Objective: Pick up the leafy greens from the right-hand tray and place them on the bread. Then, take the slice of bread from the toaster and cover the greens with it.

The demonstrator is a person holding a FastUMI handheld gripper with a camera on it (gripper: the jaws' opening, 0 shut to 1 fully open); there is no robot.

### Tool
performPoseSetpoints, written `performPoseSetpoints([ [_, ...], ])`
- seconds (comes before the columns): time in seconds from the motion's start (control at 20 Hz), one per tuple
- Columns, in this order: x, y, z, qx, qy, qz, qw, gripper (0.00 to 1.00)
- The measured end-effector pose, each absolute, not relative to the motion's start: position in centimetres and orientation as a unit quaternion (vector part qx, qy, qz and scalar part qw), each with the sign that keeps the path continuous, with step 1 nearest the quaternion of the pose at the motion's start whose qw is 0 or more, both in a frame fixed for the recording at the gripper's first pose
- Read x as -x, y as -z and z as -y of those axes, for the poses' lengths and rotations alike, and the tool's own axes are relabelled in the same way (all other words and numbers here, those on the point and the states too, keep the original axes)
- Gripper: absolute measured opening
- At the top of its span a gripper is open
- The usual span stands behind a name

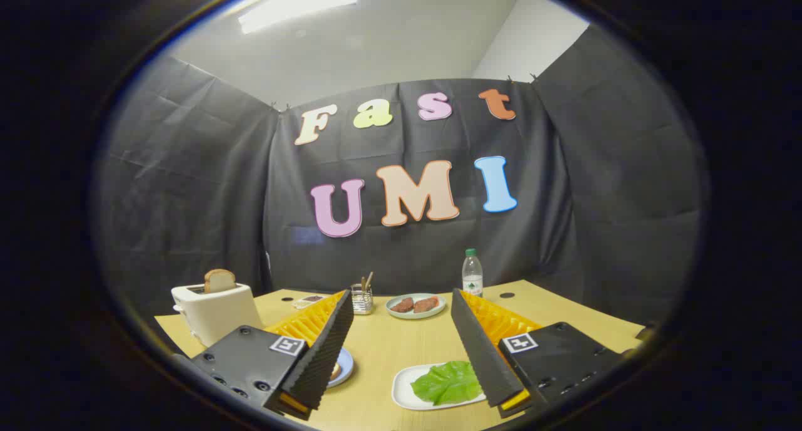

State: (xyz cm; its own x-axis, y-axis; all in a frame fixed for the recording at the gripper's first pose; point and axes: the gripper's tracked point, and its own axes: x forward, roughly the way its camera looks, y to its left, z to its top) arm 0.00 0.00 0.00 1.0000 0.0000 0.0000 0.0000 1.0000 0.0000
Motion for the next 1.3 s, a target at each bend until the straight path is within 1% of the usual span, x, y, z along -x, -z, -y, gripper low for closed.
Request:
performPoseSetpoints([
  [0.75, 0.8, 0.0, 0.4, 0.039, 0.018, 0.006, 0.999, 0.98],
  [1.3, 0.7, -0.8, 1.9, 0.030, 0.034, 0.005, 0.999, 0.98],
])
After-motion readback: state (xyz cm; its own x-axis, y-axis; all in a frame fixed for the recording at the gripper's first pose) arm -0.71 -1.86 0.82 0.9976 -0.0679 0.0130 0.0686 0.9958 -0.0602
